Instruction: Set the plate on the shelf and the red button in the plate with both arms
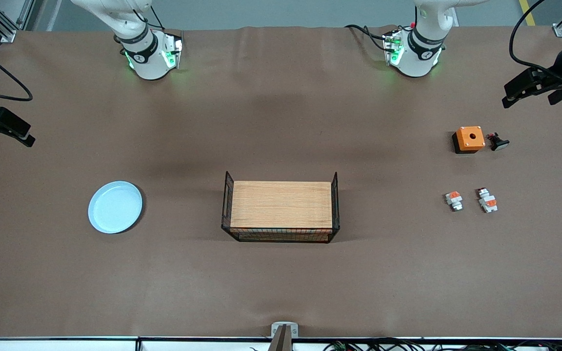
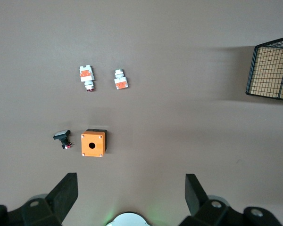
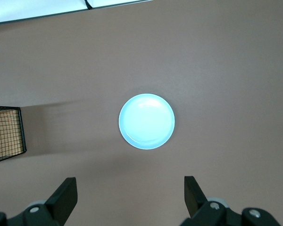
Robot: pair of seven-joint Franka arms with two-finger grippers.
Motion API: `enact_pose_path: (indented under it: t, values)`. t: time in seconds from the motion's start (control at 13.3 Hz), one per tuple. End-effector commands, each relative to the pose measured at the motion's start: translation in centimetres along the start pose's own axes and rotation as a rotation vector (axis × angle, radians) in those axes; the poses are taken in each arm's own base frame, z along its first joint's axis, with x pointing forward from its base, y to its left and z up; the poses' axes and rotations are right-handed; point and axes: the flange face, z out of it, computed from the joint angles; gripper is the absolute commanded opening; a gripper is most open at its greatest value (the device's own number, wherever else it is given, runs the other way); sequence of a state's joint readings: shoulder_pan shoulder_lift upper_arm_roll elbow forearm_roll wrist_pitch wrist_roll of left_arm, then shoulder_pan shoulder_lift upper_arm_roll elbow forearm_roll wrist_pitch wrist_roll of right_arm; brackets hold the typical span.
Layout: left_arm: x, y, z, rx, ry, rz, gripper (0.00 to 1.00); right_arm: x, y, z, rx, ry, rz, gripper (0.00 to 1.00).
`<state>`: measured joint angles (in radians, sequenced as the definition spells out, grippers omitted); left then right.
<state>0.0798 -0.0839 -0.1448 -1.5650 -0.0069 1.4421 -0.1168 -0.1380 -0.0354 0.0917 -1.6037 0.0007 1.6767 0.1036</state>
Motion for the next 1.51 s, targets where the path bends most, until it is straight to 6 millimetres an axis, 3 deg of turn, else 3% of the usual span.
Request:
enact_pose_path:
  t: [0.0,0.3,0.53,0.68,0.9,1.05,1.2,1.43]
  values:
    - [0.1,-0.3,-0.3,-0.002,-0.001,0.008,1.0,0.4,0.4,-0.5,0.019,-0.001,-0.005,1.0]
    - [1.4,-1.2,1.2,-0.004,-0.03,-0.006,1.0,0.4,0.4,-0.5,0.019,0.0,-0.005,1.0]
    - [3.7,-3.3,4.2,-0.004,-0.07,-0.041,1.0,0.5,0.4,-0.5,0.019,-0.001,-0.005,1.0]
    - [5.8,-4.2,7.1,0.045,-0.078,-0.048,0.99,1.0,0.2,0.8,0.02,-0.021,-0.01,1.0]
    - [8.6,-5.6,12.2,0.121,-0.053,-0.047,0.99,1.0,-0.7,1.2,0.013,-0.028,-0.026,1.0]
    - [9.5,-8.5,17.0,0.116,-0.003,-0.076,0.99,1.1,-0.3,1.5,0.013,-0.037,-0.027,1.0]
    - [9.6,-8.6,22.2,0.103,0.074,-0.061,1.0,1.2,0.1,3.8,0.006,-0.109,-0.021,1.0]
    - [9.8,-11.3,29.0,0.082,0.134,-0.09,0.99,2.8,1.1,8.9,-0.074,-0.194,-0.035,1.0]
